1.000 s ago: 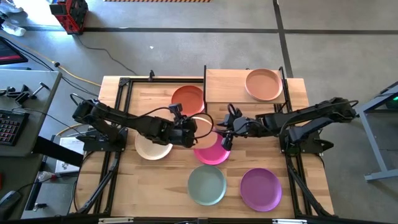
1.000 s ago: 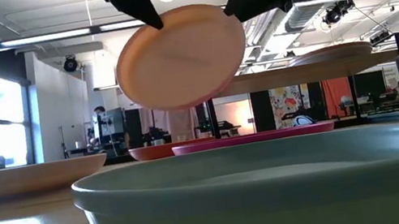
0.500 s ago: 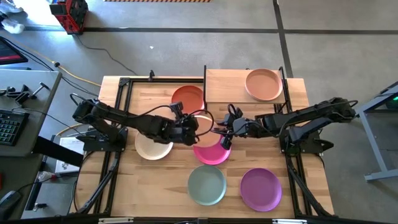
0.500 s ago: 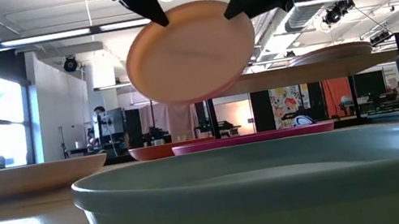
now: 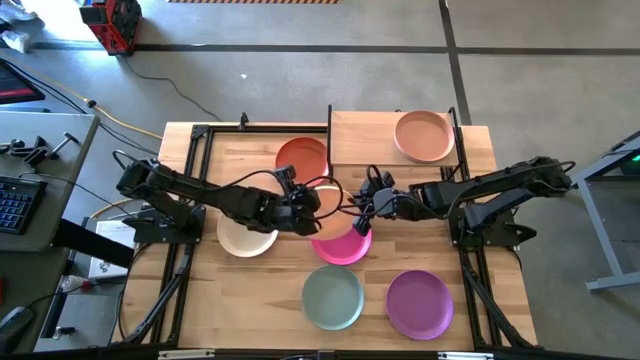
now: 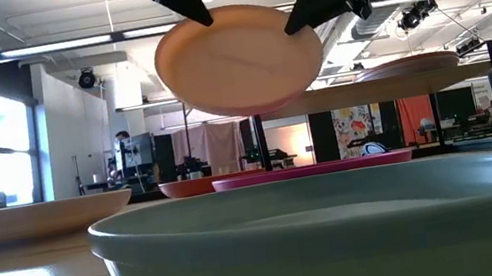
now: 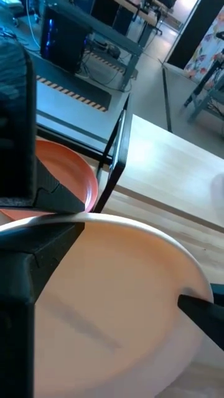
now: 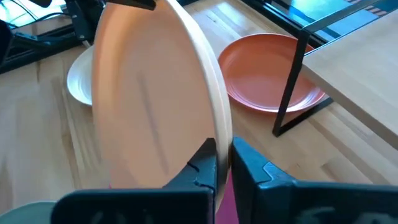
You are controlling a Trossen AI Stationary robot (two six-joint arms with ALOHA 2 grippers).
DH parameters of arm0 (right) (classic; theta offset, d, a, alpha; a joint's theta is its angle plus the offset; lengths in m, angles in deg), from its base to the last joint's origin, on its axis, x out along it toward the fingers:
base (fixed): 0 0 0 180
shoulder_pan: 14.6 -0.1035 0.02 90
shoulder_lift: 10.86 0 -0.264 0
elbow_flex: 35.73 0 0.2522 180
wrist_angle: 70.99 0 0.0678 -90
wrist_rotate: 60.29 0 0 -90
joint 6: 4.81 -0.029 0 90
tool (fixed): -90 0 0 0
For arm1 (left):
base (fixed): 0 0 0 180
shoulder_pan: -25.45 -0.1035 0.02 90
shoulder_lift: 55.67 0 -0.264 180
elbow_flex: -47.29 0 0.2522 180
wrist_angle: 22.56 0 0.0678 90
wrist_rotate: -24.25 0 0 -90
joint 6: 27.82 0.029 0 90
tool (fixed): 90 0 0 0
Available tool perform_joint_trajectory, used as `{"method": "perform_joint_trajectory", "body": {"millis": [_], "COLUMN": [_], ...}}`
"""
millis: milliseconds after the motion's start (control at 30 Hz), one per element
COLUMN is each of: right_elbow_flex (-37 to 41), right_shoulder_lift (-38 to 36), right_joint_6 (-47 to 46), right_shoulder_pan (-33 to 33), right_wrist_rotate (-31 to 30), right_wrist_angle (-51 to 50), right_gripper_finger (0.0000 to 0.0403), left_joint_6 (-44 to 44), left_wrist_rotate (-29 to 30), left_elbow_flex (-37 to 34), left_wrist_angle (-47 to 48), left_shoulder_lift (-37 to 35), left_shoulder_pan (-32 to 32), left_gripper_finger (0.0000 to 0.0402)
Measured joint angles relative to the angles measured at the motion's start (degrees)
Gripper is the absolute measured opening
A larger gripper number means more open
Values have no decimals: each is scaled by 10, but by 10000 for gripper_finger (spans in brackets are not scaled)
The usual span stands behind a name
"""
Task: Place and stack plates onto a shelf
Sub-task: Stack the peach plate on top of the light orange plate on the shelf
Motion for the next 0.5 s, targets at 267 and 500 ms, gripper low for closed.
{"method": "perform_joint_trajectory", "body": {"millis": [267, 500], "right_elbow_flex": [0, 0], "right_shoulder_lift": [0, 0], "right_joint_6": [-9, -17], "right_shoulder_pan": [0, 0], "right_wrist_rotate": [2, 2], "right_wrist_angle": [-6, -12], "right_gripper_finger": [1, 0], "left_joint_6": [0, 14], "left_wrist_rotate": [-36, -90], "left_elbow_flex": [0, 0], "left_wrist_angle": [3, 4], "left_shoulder_lift": [0, 0], "left_shoulder_pan": [-3, -13], "left_gripper_finger": [20, 55]}}
